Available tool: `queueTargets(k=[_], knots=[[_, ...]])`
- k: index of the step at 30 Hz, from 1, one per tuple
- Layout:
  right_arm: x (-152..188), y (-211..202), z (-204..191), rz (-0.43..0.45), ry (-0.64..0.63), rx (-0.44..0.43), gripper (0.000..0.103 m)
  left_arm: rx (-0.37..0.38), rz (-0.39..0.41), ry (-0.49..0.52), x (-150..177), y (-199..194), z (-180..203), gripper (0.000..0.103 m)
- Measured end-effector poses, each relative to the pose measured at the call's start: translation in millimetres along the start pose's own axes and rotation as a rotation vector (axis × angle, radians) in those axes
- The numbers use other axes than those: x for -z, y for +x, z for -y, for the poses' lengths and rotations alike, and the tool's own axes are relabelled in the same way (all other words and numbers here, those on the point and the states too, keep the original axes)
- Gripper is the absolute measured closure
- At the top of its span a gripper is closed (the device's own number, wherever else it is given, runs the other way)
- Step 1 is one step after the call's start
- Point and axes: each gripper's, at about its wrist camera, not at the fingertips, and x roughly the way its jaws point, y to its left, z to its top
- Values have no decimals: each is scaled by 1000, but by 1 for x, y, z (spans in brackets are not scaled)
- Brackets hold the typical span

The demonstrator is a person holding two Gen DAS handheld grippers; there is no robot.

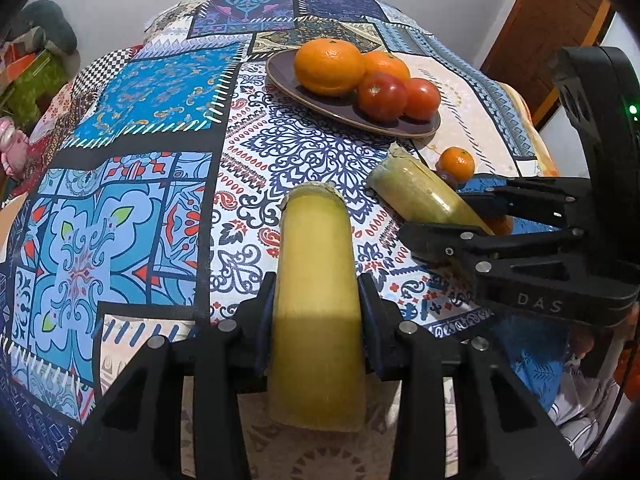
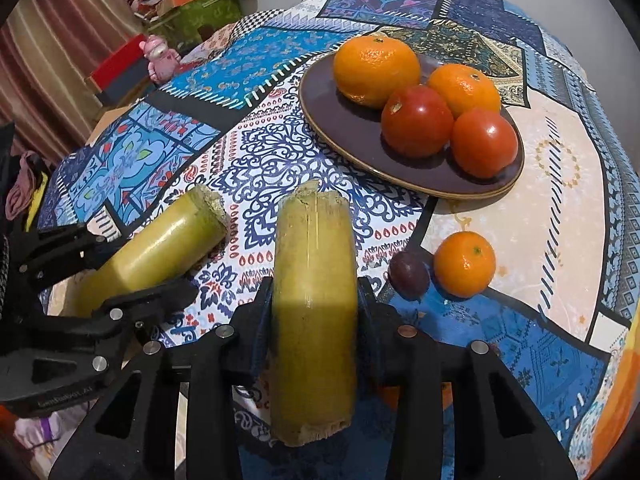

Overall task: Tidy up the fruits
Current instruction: 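Lift and carry both held cylinders over the brown plate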

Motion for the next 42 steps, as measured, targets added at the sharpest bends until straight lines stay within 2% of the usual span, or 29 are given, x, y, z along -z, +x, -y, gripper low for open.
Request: queueTargets(k=[4, 16, 19, 25, 29, 31, 34, 42], knots=[[1, -6, -2, 9, 6, -25, 67, -12, -1, 3, -2, -1, 0, 66], [-11, -44, 7, 115, 31, -51, 67, -40, 32, 10, -13, -20, 4, 66], [-13, -51, 11, 134, 41, -58, 67, -35, 9, 16, -16, -19, 2, 66], [-11, -56, 13, 143, 34, -57, 67, -59, -91, 67, -15, -6, 3, 66], [-10, -57, 16, 150, 41, -64, 67, -89, -113, 113, -16, 1, 8, 66], [-10, -57, 18, 151, 45, -65, 67, -78, -129, 107, -19, 5, 6, 66], [-9, -57, 21, 155, 51, -66, 67, -58, -134, 85, -23, 11, 1, 66], [-9, -65, 35, 177, 65, -54, 67, -82, -107, 80, -25, 3, 3, 67]])
